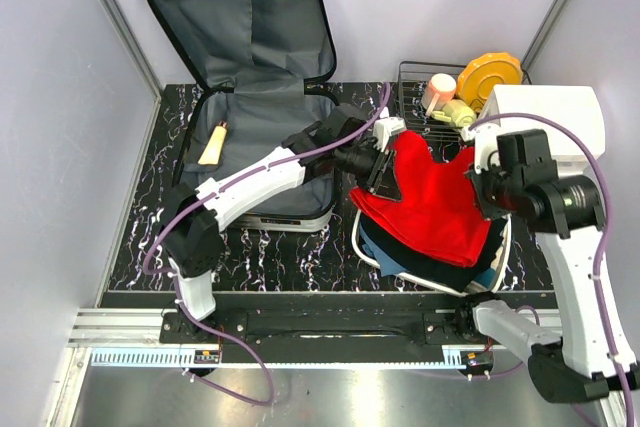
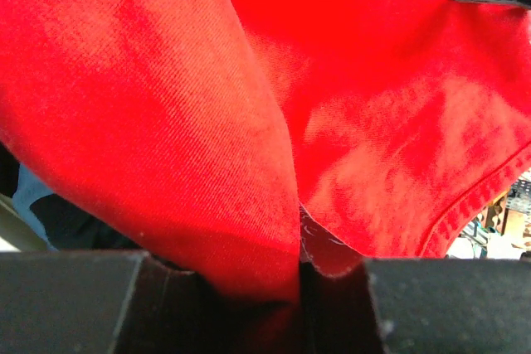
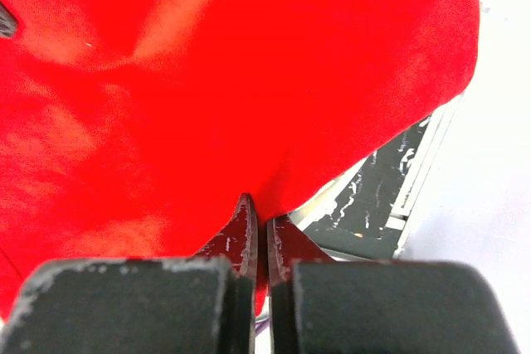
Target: Open, take out, and arrange the luggage
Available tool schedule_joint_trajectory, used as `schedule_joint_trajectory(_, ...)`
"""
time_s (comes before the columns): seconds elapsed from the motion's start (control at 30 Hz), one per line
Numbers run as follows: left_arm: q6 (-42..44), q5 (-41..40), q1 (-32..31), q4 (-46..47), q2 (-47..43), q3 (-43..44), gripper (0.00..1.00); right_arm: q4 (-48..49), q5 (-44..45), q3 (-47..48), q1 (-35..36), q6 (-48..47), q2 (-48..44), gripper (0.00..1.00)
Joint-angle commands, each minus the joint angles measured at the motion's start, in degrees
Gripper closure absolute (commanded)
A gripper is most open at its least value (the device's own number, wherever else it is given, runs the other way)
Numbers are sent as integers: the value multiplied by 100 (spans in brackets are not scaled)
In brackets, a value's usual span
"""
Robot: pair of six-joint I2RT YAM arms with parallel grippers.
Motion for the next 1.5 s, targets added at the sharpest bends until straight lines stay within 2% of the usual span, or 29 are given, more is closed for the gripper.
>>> schedule_joint_trajectory(0.0,179,35,-110,435,-343,329,100,65,792,-417,-30,-485,-177,100)
schedule_joint_trajectory(0.03,101,43,-118,444,-264,373,100,-57,985,-524,-21,-494,-115,100)
schedule_joint_trajectory(0.13,73,87,-127,435,35,295,100,-234,856,-867,-21,-494,-27,100)
schedule_joint_trajectory(0.23,170,52,-136,479,184,32,100,1,1056,-1376,-21,-616,-70,100)
schedule_joint_trajectory(0.27,179,43,-136,470,237,-30,100,90,1144,-1525,-21,-660,-88,99)
schedule_joint_trajectory(0.3,196,43,-136,383,377,-57,95,161,1232,-1779,-29,-704,-71,94)
schedule_joint_trajectory(0.33,275,17,-119,295,430,-101,88,126,1285,-1860,-30,-731,-44,60)
schedule_joint_trajectory(0.4,424,0,-119,50,483,-136,73,-49,1207,-1844,-38,-714,52,27)
schedule_joint_trajectory(0.43,529,-18,-101,-13,449,-180,56,-172,1128,-1791,-38,-705,70,5)
schedule_joint_trajectory(0.47,574,-9,-83,-48,405,-224,50,-216,1093,-1712,-38,-696,70,0)
schedule_joint_trajectory(0.53,749,-62,-31,-145,204,-277,36,-225,1057,-1414,-38,-661,96,0)
schedule_joint_trajectory(0.63,934,-194,170,-434,27,-225,22,-243,594,-711,-38,-704,219,0)
schedule_joint_trajectory(0.73,760,60,609,-576,-44,-242,20,-374,-249,-253,-38,-1107,342,0)
schedule_joint_trajectory(0.83,741,228,944,-567,-280,-417,20,-576,-595,-524,-38,-1590,404,0)
schedule_joint_trajectory(0.9,899,149,998,-689,-526,-523,20,-717,-612,-726,-38,-1767,500,0)
schedule_joint_trajectory(1.07,1506,43,1015,-874,-949,-857,20,-1157,-1421,-876,-38,-2620,308,2)
schedule_joint_trajectory(1.2,1577,-1,1050,-883,-1125,-1050,21,-842,-659,-2192,-38,-3182,246,5)
schedule_joint_trajectory(1.23,1524,78,1155,-866,-1168,-1111,21,-406,-143,-2464,-38,-3436,220,5)
schedule_joint_trajectory(1.3,1410,349,1331,-848,-1213,-1173,21,80,133,-3052,-38,-3735,62,2)
schedule_joint_trajectory(1.37,1636,456,1665,-1023,-1283,-1060,18,731,345,-3336,-38,-4105,9,0)
schedule_joint_trajectory(1.43,2268,483,2067,-1532,-1336,-780,15,1187,537,-3635,-56,-4351,157,0)
schedule_joint_trajectory(1.47,2419,457,2235,-1690,-1388,-691,5,1277,547,-3688,-73,-4387,245,0)
